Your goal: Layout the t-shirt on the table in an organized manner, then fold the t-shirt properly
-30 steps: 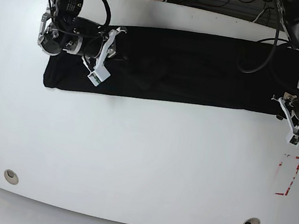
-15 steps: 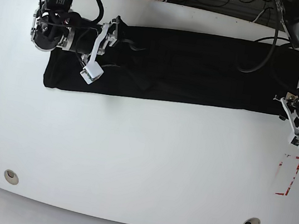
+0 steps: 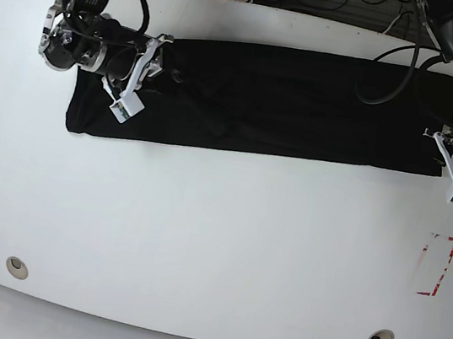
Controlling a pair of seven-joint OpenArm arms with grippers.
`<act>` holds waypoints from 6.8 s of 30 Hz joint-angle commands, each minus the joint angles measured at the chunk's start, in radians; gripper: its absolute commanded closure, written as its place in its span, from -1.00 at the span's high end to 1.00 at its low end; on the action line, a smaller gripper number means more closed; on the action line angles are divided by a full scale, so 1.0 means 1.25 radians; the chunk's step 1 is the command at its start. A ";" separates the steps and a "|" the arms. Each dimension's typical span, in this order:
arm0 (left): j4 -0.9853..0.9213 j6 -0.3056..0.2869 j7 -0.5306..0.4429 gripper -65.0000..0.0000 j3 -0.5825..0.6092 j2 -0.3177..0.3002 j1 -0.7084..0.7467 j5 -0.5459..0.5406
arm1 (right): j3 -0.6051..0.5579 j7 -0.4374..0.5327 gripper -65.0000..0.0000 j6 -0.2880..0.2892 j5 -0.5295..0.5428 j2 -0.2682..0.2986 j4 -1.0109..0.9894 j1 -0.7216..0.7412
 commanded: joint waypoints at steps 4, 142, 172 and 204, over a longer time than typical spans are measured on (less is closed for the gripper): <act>0.017 0.000 -0.010 -0.15 -0.002 -0.014 -0.005 -0.002 | -0.017 0.001 -0.06 0.001 -0.020 -0.036 0.012 -0.015; 0.134 0.000 0.015 -0.73 0.103 -0.094 0.127 -0.264 | -0.094 0.345 -0.08 0.001 -0.460 -0.020 -0.139 0.010; 0.201 0.000 0.055 -0.50 0.035 -0.026 0.107 -0.262 | -0.094 0.345 -0.08 0.001 -0.456 -0.021 -0.139 0.010; -0.391 0.000 0.051 0.28 -0.047 -0.151 -0.013 -0.547 | -0.095 0.345 -0.08 0.001 -0.454 -0.023 -0.140 0.010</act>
